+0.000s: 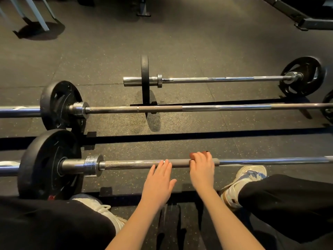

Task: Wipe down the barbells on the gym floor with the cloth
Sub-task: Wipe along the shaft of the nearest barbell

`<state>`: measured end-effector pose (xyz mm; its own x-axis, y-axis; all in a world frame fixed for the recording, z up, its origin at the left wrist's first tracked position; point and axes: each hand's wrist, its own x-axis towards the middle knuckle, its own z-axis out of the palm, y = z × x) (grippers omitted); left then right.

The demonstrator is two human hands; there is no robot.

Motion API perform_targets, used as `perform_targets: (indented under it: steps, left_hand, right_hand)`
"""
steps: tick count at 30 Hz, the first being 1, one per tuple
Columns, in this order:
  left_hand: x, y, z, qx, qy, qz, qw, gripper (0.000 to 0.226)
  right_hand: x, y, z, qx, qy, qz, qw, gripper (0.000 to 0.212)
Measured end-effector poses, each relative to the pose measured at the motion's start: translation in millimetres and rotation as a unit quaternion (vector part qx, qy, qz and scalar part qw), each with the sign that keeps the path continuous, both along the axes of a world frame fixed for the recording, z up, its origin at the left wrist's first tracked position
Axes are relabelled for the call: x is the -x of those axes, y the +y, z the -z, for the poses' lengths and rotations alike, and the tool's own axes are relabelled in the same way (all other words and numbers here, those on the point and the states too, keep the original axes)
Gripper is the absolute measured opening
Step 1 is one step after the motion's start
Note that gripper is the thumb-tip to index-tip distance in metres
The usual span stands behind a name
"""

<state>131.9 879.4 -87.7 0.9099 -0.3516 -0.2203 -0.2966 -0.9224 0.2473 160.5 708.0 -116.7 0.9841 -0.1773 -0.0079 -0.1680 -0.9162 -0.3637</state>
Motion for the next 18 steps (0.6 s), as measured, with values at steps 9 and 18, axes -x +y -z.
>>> perform_targets:
  steps: [9,18]
  left_hand:
    - [0,4,0,-0.017,0.004,0.017,1.000,0.062]
    - [5,14,-3,-0.005,-0.014,0.012,1.000,0.061]
  right_hand:
    - [-9,-45,1,0.010,0.019,0.001,1.000,0.038]
    - [-12,-13,-2,-0.023,-0.003,-0.131,0.991,0.029]
